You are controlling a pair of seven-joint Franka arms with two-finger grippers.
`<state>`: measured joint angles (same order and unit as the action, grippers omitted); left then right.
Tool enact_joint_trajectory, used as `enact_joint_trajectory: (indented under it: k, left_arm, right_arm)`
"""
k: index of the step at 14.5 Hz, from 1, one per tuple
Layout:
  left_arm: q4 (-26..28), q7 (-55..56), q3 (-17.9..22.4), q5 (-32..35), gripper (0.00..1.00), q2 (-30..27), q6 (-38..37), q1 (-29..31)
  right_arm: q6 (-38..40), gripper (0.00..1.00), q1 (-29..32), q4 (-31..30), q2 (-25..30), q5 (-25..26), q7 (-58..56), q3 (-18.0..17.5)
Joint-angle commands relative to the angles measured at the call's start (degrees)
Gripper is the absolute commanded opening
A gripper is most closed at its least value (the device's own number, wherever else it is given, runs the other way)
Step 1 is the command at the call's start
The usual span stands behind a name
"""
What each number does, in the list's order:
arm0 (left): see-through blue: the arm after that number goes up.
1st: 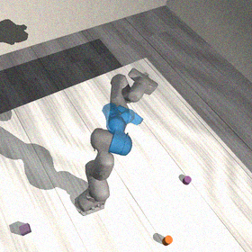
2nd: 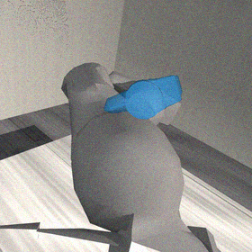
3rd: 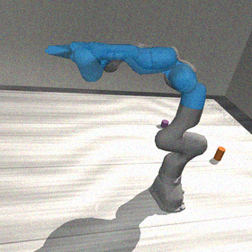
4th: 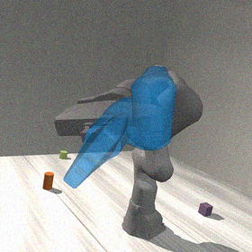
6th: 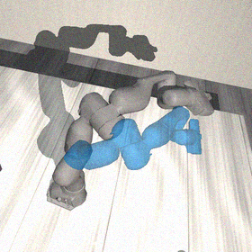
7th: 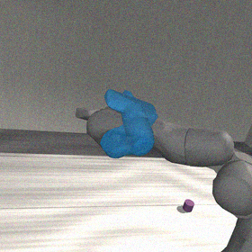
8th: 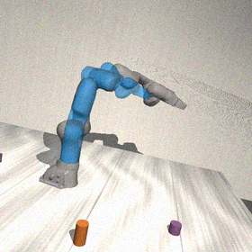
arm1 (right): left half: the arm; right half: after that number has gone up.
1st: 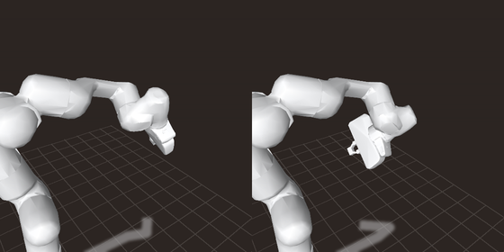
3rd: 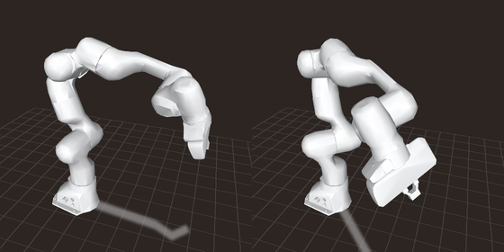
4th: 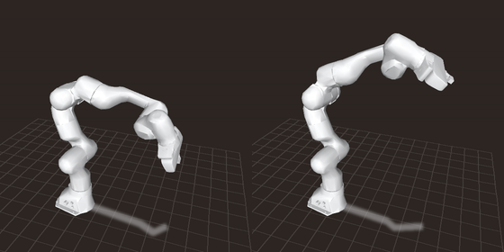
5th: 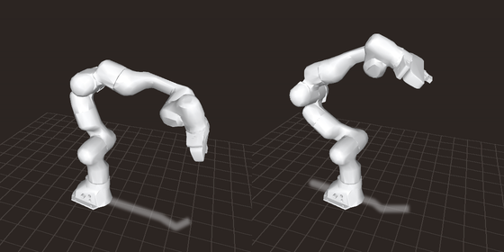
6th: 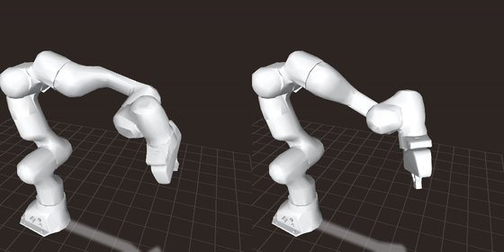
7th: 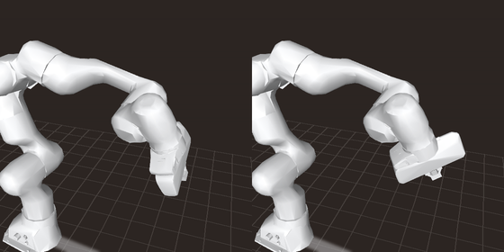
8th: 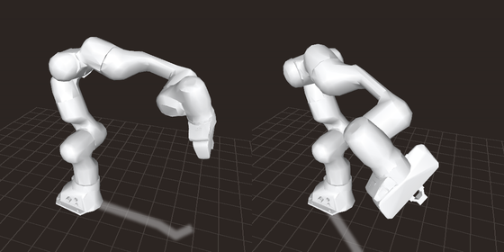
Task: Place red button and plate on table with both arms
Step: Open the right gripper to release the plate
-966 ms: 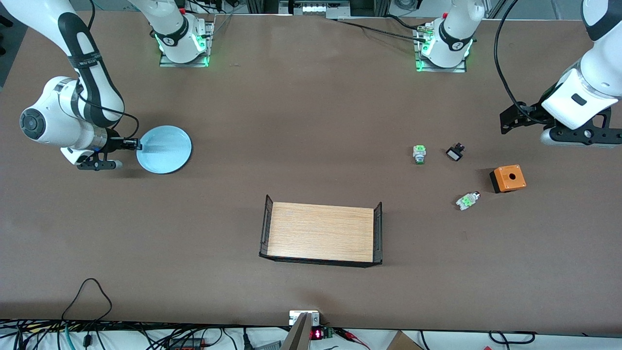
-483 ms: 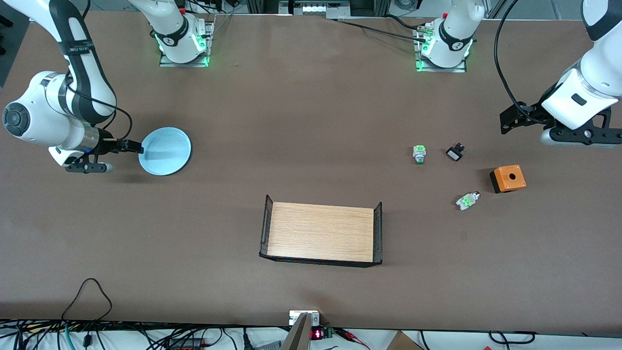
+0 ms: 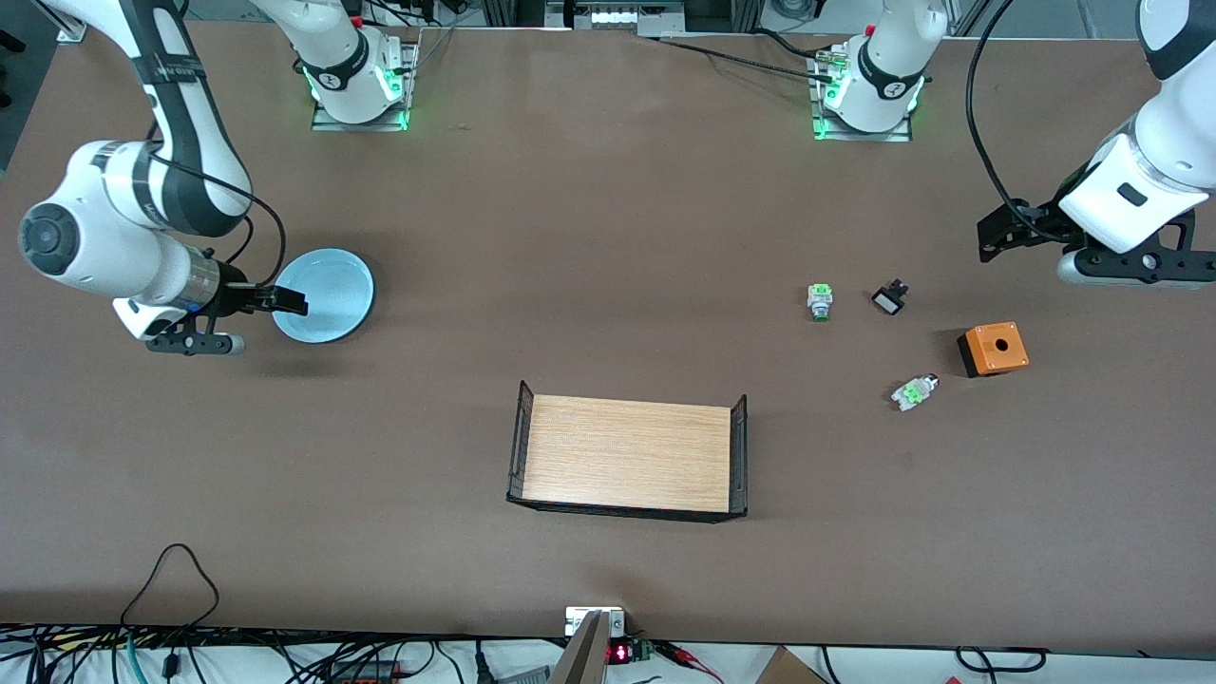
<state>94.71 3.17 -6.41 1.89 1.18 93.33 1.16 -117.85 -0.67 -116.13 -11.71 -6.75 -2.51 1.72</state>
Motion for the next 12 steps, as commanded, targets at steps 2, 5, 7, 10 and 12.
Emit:
enact_joint_trajectory:
  k: [2, 5, 7, 10, 12]
  left_arm:
    - [-0.9, 0.3, 0.0, -1.3, 1.00, -0.1, -1.2, 0.2]
    - [-0.9, 0.3, 0.0, -1.3, 1.00, -0.1, -1.2, 0.2]
    - [-0.9, 0.3, 0.0, -1.3, 1.00, -0.1, -1.2, 0.2]
    - [-0.9, 0.3, 0.0, -1.3, 1.00, -0.1, -1.2, 0.3]
    - [-0.9, 0.3, 0.0, -1.3, 1.00, -0.1, -1.2, 0.3]
  right_arm:
    - [19.6, 1.00, 0.4, 17.6, -0.7, 2.3, 1.0, -0.2]
    - [25.5, 1.00, -1.1, 25.6, -0.6, 8.5, 0.9, -0.3]
    - [29.7, 1.00, -2.2, 30.2, -0.3, 8.9, 1.0, -0.2]
    - [35.0, 1.00, -2.1, 38.1, 0.5, 8.4, 1.0, 0.1]
    - [35.3, 1.00, -2.1, 40.3, -0.6, 8.2, 1.1, -0.1]
